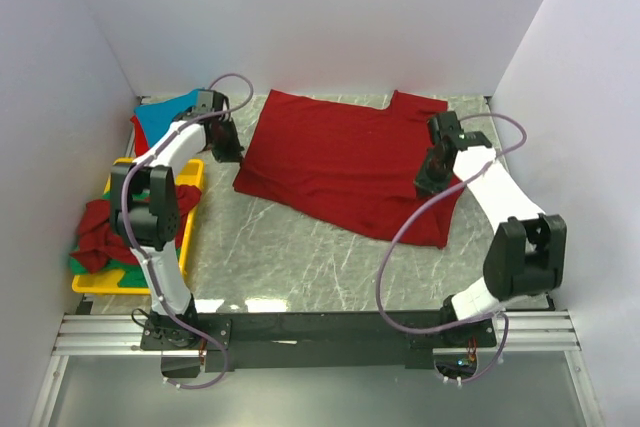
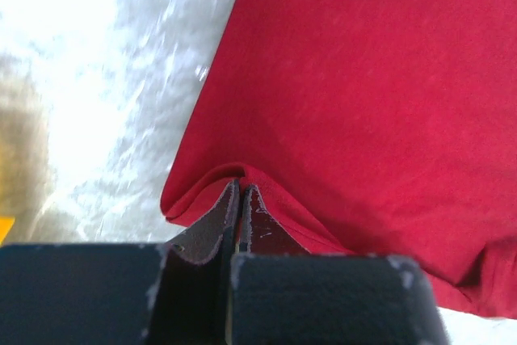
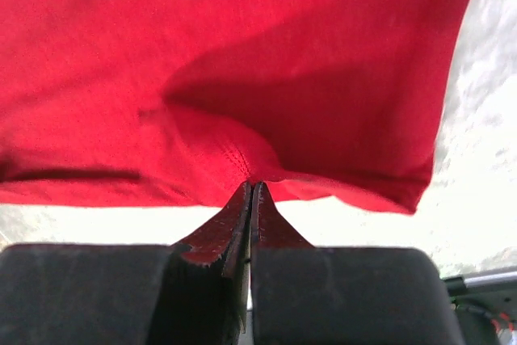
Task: Fold and stack the t-shirts
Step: Fold the tshirt
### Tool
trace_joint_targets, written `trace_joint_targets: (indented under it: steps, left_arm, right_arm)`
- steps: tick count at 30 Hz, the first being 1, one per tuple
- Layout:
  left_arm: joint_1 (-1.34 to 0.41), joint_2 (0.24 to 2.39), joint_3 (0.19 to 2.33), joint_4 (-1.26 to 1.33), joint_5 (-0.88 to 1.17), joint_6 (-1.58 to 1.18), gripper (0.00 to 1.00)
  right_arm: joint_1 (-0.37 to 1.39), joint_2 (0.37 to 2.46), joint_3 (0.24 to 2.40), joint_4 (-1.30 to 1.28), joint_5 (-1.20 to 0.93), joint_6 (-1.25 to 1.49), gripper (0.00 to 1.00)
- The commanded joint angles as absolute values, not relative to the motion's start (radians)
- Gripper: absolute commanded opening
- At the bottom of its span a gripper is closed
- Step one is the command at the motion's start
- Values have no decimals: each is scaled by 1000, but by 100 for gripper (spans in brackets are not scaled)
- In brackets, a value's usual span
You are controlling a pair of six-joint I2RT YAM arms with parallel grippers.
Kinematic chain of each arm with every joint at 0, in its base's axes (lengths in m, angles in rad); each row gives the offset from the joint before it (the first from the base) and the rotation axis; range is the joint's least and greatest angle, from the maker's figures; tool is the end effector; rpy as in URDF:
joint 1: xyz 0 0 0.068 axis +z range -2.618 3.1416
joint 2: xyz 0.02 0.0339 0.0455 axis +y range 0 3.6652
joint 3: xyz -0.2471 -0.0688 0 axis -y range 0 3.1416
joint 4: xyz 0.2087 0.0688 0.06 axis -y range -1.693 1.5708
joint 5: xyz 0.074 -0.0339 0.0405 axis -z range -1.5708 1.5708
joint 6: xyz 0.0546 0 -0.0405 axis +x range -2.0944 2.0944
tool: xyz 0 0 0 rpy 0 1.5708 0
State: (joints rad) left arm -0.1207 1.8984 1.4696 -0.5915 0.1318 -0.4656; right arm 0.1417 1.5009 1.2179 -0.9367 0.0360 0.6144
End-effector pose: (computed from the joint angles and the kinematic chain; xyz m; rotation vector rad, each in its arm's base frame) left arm 0.3776 -0.0530 0.2061 -0.4024 2.5958 -0.3803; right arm 0.2617 0.0354 0.2386 0.6641 2.7191 0.1364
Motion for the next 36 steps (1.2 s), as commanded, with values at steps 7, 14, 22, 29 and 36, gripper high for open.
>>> trace_joint_targets:
  steps: [7,14,22,29,36]
  left_arm:
    - [-114,2016,1709,-655,158,-468,1]
    - [-98,2072,1795,-667,178,-475,1]
    - [-78,2111,1847,-649,229,-509,1]
    - [-78,2118,1858,-644,249,-514,1]
    - [-77,2143,1882,-641,259,-529,1]
  right_arm:
    - [61,1655,1477,-968,31,503,0]
    - [32,1753,1606,-994,21,466,0]
    - [5,1786,1677,-1011,17,443,0]
    - [-46,1761,1693,-1014,20,426,0]
    - [-83,1778,1720,-1019,15,408,0]
